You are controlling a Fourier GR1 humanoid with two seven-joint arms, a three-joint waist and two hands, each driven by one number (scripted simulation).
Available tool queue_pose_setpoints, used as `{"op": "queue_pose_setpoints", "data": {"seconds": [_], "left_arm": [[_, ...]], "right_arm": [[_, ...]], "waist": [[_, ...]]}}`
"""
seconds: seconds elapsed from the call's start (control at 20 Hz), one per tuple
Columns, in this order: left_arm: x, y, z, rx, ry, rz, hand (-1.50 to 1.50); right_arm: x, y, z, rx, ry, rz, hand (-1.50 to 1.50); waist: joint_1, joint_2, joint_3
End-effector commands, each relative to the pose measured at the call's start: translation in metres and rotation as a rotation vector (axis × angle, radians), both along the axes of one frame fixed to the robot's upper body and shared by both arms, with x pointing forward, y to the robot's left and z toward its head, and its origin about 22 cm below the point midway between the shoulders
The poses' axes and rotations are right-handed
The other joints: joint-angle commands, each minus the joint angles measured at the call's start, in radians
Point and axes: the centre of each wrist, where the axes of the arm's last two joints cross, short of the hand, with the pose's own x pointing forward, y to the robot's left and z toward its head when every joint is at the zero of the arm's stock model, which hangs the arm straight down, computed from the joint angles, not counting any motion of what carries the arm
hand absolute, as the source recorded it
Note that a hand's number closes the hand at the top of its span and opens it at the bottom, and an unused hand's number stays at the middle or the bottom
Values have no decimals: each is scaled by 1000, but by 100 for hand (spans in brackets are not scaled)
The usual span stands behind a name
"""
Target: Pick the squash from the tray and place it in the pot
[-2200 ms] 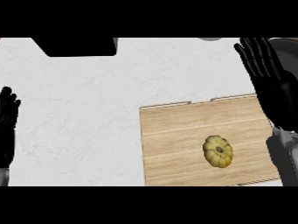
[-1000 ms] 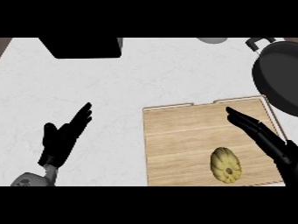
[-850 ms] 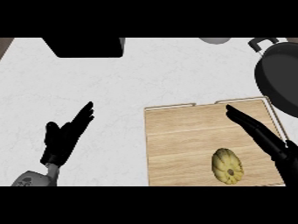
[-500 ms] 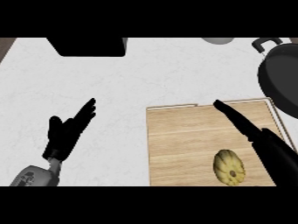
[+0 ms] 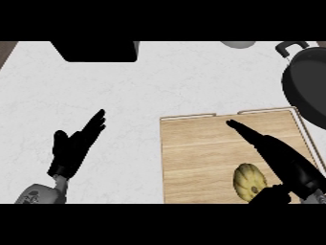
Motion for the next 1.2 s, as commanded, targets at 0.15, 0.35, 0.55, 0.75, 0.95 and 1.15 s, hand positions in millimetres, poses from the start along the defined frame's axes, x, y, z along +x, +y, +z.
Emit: {"op": "queue_pose_setpoints", "data": {"seconds": [0.15, 0.35, 0.55, 0.75, 0.95, 1.15], "left_arm": [[16, 17, 1, 12, 1, 3, 0], [-8, 13, -17, 4, 1, 10, 0], [0, 9, -9, 1, 12, 27, 0], [-4, -5, -8, -8, 3, 13, 0], [11, 15, 7, -1, -4, 24, 0], [-9, 18, -14, 20, 7, 17, 0]], "right_arm": [[8, -26, -20, -16, -73, -25, -150], [-3, -54, -8, 41, -78, -19, -150], [7, -69, -41, 164, -16, -5, -150], [6, -56, -64, 298, -11, 2, -150], [-2, -75, -70, 379, 45, -29, -150], [8, -66, -94, 397, 69, -47, -150]], "waist": [[-5, -1, 0], [-6, -2, 0], [-5, -1, 0], [-2, -1, 0], [-7, -1, 0], [-2, -1, 0]]}}
